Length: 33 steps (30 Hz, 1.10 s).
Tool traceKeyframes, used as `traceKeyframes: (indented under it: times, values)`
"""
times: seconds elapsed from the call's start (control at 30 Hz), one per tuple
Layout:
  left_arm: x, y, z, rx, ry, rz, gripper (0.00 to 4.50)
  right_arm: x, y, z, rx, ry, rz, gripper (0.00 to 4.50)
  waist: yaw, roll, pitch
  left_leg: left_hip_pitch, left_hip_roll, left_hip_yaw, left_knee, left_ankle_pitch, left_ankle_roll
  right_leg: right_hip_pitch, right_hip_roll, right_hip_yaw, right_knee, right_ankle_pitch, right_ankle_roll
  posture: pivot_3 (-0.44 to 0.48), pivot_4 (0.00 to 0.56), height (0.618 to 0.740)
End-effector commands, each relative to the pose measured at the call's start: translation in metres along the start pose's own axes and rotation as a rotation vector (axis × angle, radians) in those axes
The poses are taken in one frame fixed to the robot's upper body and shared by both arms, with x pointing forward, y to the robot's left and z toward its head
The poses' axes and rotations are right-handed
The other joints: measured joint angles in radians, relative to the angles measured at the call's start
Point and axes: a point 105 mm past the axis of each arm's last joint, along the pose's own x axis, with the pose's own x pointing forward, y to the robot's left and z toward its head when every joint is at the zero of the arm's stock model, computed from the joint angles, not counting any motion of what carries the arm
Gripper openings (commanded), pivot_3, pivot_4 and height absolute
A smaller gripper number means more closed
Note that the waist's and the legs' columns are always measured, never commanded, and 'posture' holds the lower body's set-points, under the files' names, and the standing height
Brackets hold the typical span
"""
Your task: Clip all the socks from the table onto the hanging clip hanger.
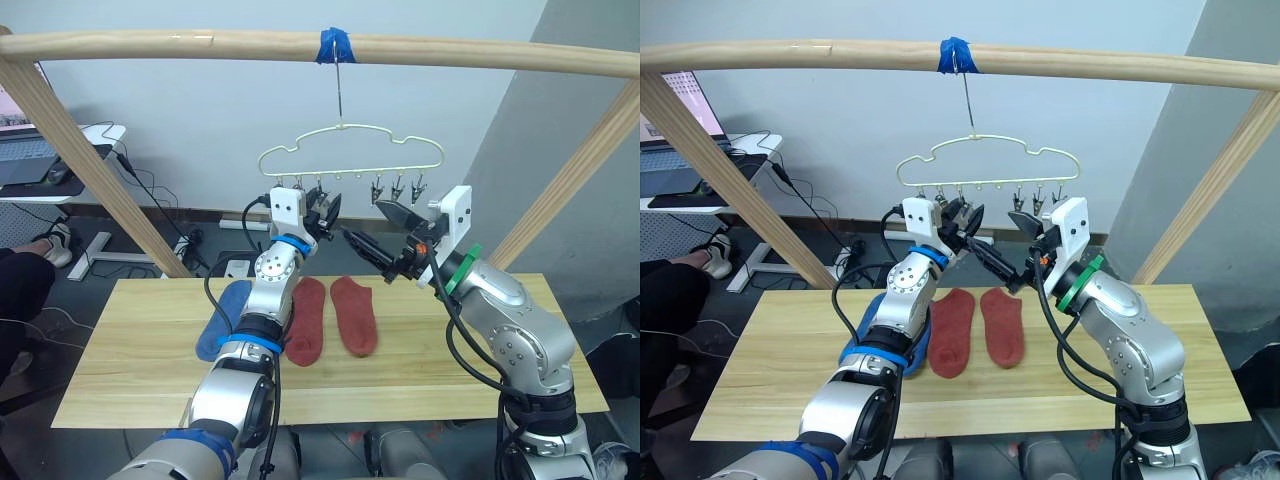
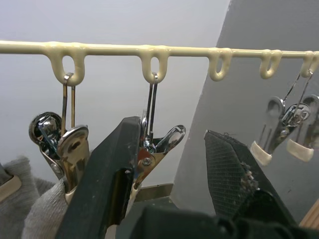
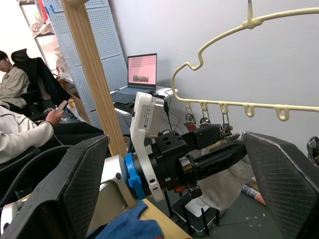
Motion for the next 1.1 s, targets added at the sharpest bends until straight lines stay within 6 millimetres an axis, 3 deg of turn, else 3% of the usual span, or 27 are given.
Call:
traceKeyframes:
  times: [0.03,0.47,1.1]
  values:
    - [0.007,-0.004,0.019,0.010,-0.064,-0.013,2.30,0.001,0.002,0.015,-0.038,-0.059,0.011,4.50,0.000,0.000,0.000,0.000,0.000,0.000,0.000,0.000,0.000,0.000,0.000,0.000,0.000,0.000,0.000,-0.102,0.114,0.740]
    - [0.016,-0.004,0.024,0.013,-0.065,-0.027,2.30,0.000,0.000,0.015,-0.047,-0.061,-0.006,4.50,-0.002,0.000,0.000,0.000,0.000,0.000,0.011,0.000,0.000,0.001,0.001,0.001,0.006,-0.001,0.004,-0.113,0.109,0.740]
    - [0.017,-0.003,0.014,0.038,-0.020,-0.033,2.30,0.000,-0.002,0.017,-0.051,-0.072,-0.021,4.50,-0.015,0.000,0.000,-0.001,0.000,0.000,0.011,0.000,0.000,0.001,0.001,0.001,0.006,-0.001,0.003,-0.120,0.108,0.740]
